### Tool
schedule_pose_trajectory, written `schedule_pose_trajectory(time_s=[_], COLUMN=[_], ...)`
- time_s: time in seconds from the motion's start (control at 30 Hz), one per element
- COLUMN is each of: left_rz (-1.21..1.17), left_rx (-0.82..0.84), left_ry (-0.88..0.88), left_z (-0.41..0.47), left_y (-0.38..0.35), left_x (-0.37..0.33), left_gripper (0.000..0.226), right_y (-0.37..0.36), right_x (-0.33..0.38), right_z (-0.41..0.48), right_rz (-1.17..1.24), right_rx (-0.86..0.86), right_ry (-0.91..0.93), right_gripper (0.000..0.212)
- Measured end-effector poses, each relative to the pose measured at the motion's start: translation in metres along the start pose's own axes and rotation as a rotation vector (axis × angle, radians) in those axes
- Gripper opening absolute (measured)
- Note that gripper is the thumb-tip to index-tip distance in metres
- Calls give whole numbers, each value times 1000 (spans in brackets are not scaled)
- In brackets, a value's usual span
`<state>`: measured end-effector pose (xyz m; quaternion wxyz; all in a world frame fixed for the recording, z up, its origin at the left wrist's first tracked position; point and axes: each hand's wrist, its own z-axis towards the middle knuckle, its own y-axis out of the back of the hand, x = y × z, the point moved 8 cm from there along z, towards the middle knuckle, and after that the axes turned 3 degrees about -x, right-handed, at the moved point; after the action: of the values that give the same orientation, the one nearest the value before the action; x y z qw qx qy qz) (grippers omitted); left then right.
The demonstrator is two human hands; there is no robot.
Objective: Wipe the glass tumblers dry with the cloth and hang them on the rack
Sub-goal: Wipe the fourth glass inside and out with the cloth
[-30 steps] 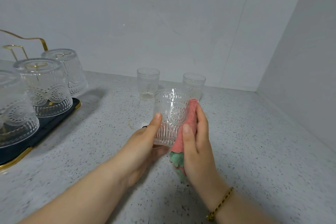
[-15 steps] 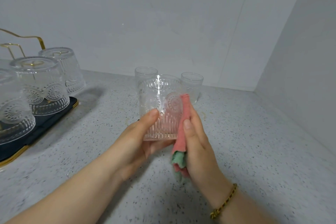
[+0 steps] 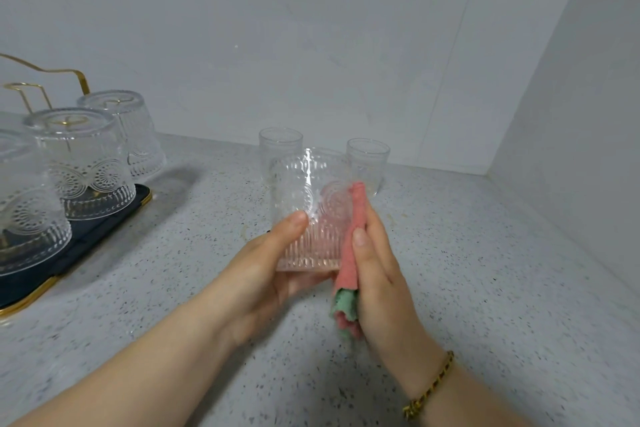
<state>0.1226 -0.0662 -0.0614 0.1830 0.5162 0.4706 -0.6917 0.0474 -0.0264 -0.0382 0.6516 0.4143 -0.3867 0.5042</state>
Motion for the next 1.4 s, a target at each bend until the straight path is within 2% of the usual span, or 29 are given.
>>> schedule_pose_trajectory(time_s=[0.07, 0.13, 0.23, 0.3, 0.4, 0.53, 0.67, 0.83, 0.97, 1.03, 1.1, 1.17, 1.2, 1.27, 1.33, 1.4], left_rz=[0, 68, 139, 142, 66, 131, 176, 118, 96, 130, 134, 134, 110, 7, -103, -147], left_rx=[-28, -55, -28, -9, 66, 32, -10, -177, -143, -146, -133, -73, -42, 0, -11, -47], left_ry=[8, 41, 58, 41, 7, 38, 29, 67, 72, 64, 41, 39, 38, 23, 26, 44], left_z=[1, 2, 1, 2, 0, -1, -1, 3, 0, 0, 0, 0, -1, -1, 2, 4], left_y=[3, 7, 4, 3, -2, 1, 3, 14, 5, 7, 9, 5, 2, -1, 0, 5], left_x=[-3, 0, 6, 7, 4, 6, 5, 13, 16, 16, 13, 13, 12, 8, 6, 7], left_gripper=[38, 34, 35, 48, 71, 61, 90, 61, 54, 61, 81, 106, 108, 94, 69, 42], right_y=[-10, -14, -7, 2, 7, 7, 8, 13, 9, 9, 15, 24, 26, 22, 11, 0], right_x=[0, 6, 19, 25, 16, 1, 1, 1, 1, 7, 14, 15, 14, 9, 0, -2], right_z=[-2, -4, -4, -1, 3, 2, 2, 1, 0, 1, 2, 3, 3, 1, 0, -1], right_rz=[-107, -283, -383, -309, 5, 56, 28, -135, -201, -229, -217, -92, -26, 12, -19, -94], right_rx=[1, -64, -128, -141, -75, -84, -125, -244, -275, -263, -252, -249, -232, -162, -83, -55], right_ry=[66, 250, 402, 369, 177, 76, 78, 164, 207, 254, 254, 188, 138, 45, -17, 23], right_gripper=[40, 47, 45, 42, 40, 56, 48, 38, 35, 36, 36, 35, 36, 44, 54, 55])
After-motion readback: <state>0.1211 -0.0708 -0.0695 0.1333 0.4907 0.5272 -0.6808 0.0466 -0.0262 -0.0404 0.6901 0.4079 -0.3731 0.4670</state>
